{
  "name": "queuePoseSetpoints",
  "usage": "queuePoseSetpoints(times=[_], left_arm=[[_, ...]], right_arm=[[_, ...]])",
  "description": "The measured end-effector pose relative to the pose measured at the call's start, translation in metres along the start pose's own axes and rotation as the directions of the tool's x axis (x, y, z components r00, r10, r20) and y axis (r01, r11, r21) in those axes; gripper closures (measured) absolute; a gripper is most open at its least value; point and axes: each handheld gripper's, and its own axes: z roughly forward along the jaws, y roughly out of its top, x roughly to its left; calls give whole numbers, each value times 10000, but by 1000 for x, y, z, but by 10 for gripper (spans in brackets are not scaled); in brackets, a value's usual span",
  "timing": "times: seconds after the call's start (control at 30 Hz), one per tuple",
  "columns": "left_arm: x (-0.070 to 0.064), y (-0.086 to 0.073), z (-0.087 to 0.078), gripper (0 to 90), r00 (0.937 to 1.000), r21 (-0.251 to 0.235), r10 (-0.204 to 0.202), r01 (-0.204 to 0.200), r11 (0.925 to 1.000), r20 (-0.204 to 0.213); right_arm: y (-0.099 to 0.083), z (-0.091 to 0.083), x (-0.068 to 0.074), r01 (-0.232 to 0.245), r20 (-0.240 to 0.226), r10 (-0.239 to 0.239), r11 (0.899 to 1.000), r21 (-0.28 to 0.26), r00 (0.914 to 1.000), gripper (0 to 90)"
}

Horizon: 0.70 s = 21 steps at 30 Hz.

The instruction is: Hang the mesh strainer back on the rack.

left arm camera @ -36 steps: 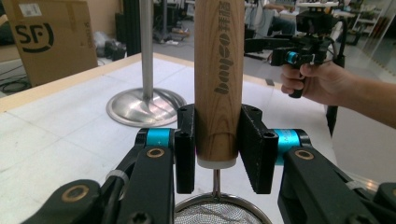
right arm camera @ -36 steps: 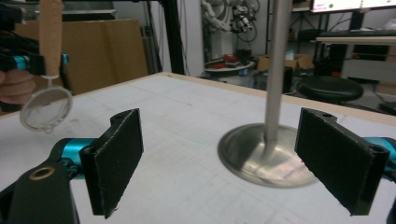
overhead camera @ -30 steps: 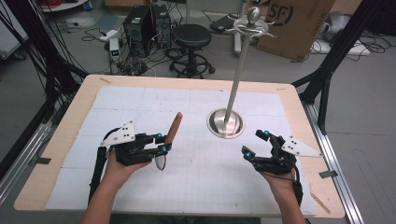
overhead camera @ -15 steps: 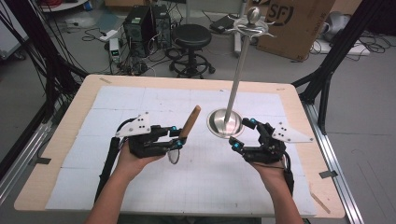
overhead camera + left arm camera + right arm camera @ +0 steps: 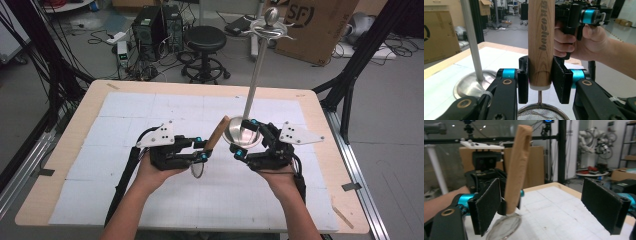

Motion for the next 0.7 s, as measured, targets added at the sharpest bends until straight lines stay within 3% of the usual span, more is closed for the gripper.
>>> queuePoseSetpoints(times=[0.2,0.27,0.7], left_arm=[[-2,0,3,688,9998,-36,-2,2,10000,192],[-2,0,4,688,9998,-94,-26,28,10000,209],[-5,1,7,688,9990,-223,-31,41,9997,445]], right_arm=[[2,13,6,62,-654,-53,9999,134,9978,214],[4,17,8,6,-1043,3,10000,88,9945,274],[2,28,9,-102,-1557,135,9997,220,9877,415]])
